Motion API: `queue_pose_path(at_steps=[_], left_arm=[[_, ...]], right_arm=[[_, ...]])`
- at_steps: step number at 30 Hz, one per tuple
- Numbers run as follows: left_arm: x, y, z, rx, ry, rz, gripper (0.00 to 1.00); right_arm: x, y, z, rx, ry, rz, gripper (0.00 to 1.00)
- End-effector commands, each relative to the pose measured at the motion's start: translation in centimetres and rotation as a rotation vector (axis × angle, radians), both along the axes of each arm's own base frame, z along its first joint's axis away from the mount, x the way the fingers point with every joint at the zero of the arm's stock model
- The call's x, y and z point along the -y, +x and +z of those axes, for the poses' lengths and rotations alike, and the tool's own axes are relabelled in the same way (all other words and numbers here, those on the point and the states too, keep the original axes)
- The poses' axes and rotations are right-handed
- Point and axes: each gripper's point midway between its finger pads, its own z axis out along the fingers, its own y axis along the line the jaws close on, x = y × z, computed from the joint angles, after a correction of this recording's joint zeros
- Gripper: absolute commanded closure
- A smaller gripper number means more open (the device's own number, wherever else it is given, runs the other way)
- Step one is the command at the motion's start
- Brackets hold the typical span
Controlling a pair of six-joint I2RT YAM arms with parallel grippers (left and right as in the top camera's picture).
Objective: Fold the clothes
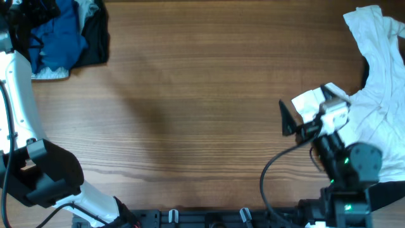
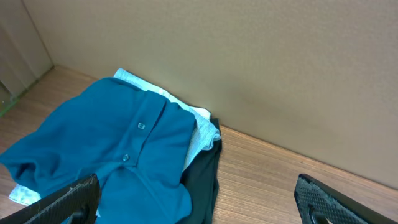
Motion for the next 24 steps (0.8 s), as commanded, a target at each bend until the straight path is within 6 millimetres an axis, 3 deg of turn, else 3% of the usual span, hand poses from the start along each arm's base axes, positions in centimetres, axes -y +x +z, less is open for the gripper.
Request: queue_pose_path(at_steps=[1,10,24], left_arm=[[0.0,0.2,-0.5,-0.007,-0.015,-0.004,0.0],[0.0,0.2,-0.5,-0.007,-0.015,-0.005,0.0],[0.0,0.2,-0.5,-0.007,-0.015,-0.004,0.0]], right_arm=[[0.5,-1.3,-2.0,0.053,0.033,-0.033,0.0],[0.7,-3.1,-2.7,0.164,0.035,-0.049,0.0],[0.6,-2.7,-4.3,0.246,0.033,-0.041,0.0]])
